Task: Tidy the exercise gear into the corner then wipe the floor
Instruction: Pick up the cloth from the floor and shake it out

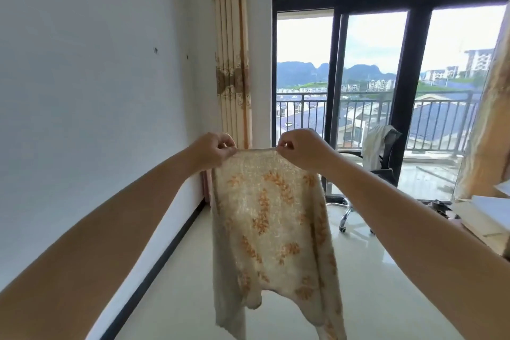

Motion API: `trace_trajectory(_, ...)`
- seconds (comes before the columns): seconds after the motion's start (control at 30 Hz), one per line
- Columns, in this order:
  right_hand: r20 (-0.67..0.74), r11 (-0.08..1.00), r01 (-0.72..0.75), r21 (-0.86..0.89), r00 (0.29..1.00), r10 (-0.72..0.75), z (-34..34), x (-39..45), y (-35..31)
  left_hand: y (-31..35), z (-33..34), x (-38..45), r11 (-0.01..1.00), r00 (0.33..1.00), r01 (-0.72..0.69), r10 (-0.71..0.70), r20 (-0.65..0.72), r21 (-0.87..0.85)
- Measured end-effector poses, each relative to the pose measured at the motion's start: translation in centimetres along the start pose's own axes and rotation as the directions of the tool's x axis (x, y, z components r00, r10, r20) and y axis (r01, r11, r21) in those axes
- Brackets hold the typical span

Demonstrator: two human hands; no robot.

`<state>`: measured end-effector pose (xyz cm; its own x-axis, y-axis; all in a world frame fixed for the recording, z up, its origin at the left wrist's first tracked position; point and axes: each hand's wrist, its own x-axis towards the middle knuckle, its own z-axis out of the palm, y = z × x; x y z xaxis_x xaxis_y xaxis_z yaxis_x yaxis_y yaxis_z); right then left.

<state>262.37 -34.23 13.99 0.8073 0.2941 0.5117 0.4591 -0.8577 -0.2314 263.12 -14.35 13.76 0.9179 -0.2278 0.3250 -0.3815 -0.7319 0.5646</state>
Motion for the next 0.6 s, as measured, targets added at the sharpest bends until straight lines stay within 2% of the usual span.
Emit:
trace_trajectory(0.13, 0.019, 0.998, 0.030, 0.047, 0.999, -0.031, 2.1, 8.4, 6.7, -1.6, 2.1, 9.5, 0.999, 0.999, 0.026, -0.027, 0.018, 0.033)
trace_trajectory(0.33, 0.154, 0.977, 0.014, 0.211, 0.987, -0.047, 7.3, 21.2, 15.3, -5.6, 3.2, 22.5, 0.999, 0.999, 0.039, -0.039, -0.002, 0.013)
trace_trajectory(0.6, 0.152, 0.965, 0.108, 0.239, 0.977, -0.147, 13.6, 40.6, 23.7, -13.3, 2.3, 42.6, 0.997, 0.998, 0.019, -0.014, -0.068, 0.077)
